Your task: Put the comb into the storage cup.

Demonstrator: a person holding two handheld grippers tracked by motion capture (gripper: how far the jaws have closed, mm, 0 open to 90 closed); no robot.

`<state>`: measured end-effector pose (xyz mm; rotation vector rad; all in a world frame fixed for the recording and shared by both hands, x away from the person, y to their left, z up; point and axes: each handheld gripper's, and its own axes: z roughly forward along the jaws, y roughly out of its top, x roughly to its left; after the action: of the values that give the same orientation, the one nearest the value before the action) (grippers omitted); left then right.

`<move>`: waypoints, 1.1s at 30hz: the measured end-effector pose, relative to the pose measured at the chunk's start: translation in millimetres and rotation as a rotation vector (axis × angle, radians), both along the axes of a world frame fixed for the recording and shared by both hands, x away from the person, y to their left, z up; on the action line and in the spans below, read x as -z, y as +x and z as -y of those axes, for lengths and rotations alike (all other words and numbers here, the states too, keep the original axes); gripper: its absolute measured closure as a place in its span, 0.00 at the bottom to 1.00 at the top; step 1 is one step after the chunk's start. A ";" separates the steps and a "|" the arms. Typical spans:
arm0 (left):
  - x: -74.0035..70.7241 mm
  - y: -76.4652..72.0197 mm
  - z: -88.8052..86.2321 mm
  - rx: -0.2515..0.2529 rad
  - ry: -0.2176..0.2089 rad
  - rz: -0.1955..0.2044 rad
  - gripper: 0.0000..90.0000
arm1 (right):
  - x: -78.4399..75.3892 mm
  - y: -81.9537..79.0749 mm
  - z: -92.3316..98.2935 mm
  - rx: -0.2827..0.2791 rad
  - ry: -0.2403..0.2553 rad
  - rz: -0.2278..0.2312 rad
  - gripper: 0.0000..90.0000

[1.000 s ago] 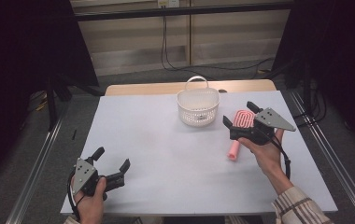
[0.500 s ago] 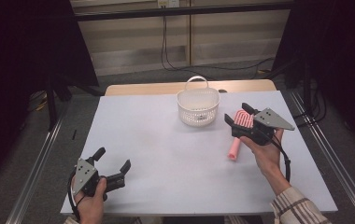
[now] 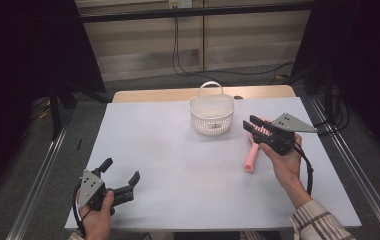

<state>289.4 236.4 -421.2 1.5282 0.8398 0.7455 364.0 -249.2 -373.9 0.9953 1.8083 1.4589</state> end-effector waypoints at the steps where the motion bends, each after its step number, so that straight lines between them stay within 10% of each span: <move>1: 0.2 0.0 0.5 0.003 -0.006 -0.003 0.02 | -0.4 -0.1 -0.9 -0.007 -0.008 -0.010 0.78; 8: 0.0 0.0 -0.1 0.000 0.000 0.000 0.02 | -4.7 -0.4 -4.2 -0.067 -0.046 -0.117 1.00; 33: 0.0 2.9 2.2 0.007 0.012 0.003 0.02 | -11.9 20.0 -15.1 -0.103 -0.151 -0.441 1.00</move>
<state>292.3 234.2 -421.2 1.5394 0.8290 0.7488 384.0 -234.1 -361.9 1.2320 2.2728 1.2020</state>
